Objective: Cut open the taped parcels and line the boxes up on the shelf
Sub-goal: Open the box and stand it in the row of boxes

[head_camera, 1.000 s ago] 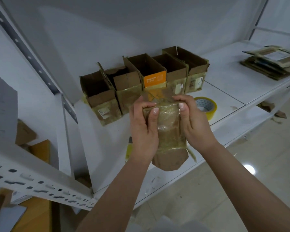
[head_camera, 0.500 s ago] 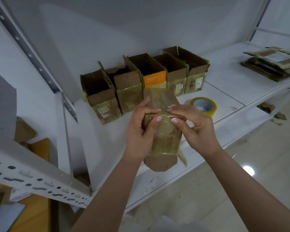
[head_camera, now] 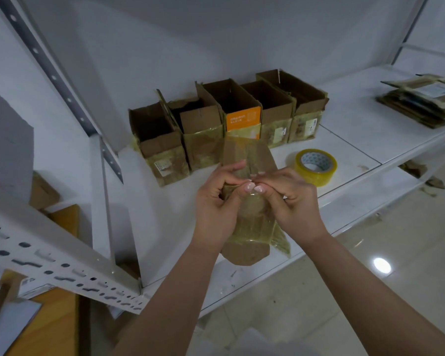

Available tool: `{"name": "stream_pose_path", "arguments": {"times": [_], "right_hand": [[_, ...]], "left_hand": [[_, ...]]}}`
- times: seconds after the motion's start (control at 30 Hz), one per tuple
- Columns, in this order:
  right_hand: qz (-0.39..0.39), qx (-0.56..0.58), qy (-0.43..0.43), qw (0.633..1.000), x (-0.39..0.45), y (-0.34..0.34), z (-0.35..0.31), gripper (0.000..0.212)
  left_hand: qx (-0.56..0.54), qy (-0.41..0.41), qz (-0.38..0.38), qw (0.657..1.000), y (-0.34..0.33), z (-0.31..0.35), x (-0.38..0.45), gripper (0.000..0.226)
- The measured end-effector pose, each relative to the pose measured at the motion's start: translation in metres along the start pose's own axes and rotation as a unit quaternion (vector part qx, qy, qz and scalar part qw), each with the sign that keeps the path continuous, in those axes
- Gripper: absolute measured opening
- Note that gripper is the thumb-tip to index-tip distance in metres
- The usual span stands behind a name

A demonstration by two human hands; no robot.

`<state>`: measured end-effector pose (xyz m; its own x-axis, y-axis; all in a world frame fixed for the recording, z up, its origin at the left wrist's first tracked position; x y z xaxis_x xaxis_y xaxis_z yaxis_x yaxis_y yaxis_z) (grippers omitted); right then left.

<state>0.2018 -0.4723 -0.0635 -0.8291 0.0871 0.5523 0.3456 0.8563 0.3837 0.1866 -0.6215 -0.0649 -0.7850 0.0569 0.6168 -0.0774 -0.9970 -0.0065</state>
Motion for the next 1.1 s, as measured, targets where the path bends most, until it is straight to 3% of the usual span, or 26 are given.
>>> {"name": "stream_pose_path", "arguments": {"times": [0.1, 0.23, 0.37, 0.57, 0.77, 0.97, 1.1], "right_hand": [[-0.013, 0.012, -0.010, 1.000, 0.003, -0.001, 0.001, 0.017], [-0.074, 0.102, -0.060, 0.990, 0.010, 0.010, 0.007, 0.033], [-0.054, 0.084, -0.049, 0.994, 0.011, 0.013, 0.011, 0.023], [0.001, 0.044, -0.046, 0.998, 0.005, 0.001, 0.014, 0.020], [-0.085, 0.121, -0.098, 0.984, 0.003, 0.008, 0.019, 0.039], [-0.044, 0.029, -0.027, 0.998, 0.001, 0.000, 0.016, 0.024], [-0.050, 0.002, -0.031, 0.998, -0.001, -0.008, 0.009, 0.021]], "left_hand": [[0.006, 0.006, -0.010, 1.000, 0.002, 0.000, 0.006, 0.006], [-0.003, 0.031, -0.040, 0.999, 0.006, 0.002, 0.012, 0.012], [0.028, -0.019, -0.132, 0.991, 0.012, 0.000, 0.018, 0.018], [0.064, -0.007, -0.059, 0.996, 0.008, -0.010, 0.015, 0.021], [0.065, 0.004, -0.066, 0.996, 0.020, -0.014, 0.012, 0.025], [0.087, 0.037, 0.004, 0.996, 0.023, -0.017, -0.002, 0.029], [0.108, 0.084, 0.033, 0.990, 0.021, -0.015, -0.007, 0.030]]}}
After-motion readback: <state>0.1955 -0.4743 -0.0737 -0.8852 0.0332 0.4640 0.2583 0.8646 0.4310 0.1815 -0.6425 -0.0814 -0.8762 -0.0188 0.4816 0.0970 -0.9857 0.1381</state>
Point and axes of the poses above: each hand's wrist, its own x-axis towards the middle knuckle, its own y-axis out of the back of the hand, z = x × y, the point moved 2 cm from there along x, towards the middle knuckle, and after that the axes turned 11 degrees about -y, right-handed, at the moved point
